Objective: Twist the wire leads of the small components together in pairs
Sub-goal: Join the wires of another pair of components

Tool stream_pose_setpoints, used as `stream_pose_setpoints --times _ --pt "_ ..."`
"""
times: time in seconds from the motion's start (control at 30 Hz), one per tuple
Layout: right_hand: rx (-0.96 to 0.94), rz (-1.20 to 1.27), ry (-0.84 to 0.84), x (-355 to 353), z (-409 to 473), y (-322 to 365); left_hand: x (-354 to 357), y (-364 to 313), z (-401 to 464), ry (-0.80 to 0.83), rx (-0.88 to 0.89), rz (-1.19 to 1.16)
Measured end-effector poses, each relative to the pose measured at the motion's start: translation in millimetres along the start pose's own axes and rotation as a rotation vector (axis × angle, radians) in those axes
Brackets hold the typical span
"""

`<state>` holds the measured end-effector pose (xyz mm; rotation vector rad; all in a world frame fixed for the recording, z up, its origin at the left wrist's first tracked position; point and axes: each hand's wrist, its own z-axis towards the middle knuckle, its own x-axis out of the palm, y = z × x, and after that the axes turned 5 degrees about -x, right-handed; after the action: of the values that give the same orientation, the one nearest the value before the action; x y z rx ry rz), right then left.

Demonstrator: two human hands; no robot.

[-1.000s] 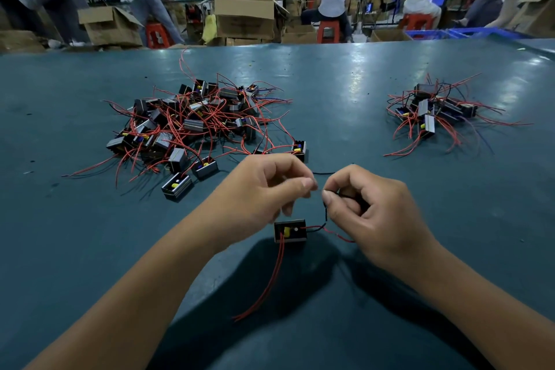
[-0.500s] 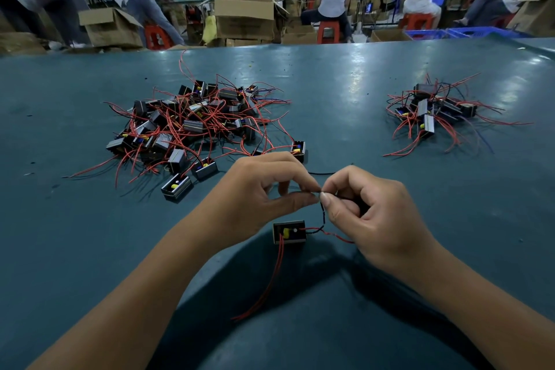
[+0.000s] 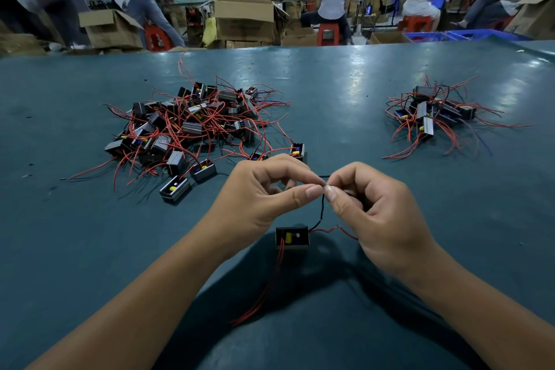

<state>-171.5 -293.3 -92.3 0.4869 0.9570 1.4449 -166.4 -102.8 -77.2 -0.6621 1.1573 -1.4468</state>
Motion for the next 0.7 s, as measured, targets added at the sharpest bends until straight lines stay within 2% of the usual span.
stream_pose_setpoints --times 0.17,0.37,0.53,0.7 --pt "0.003 -0.01 -0.009 0.4 -1.1 -2.2 4.8 0.8 -0.5 -0.025 -0.026 -0.042" --pt "-0.025 -0.061 -0.009 1.7 -2.4 -3.0 4.4 -3.3 -1.3 -0.041 0.03 0.116" --pt "-0.037 -0.058 -0.02 1.4 -1.9 -1.2 2.6 -4.2 -2.8 0.022 -0.085 0.018" --pt "-0.034 -0.052 -0.015 1.5 -2.9 0.3 3.9 -7.4 -3.1 0.014 -0.104 0.053"
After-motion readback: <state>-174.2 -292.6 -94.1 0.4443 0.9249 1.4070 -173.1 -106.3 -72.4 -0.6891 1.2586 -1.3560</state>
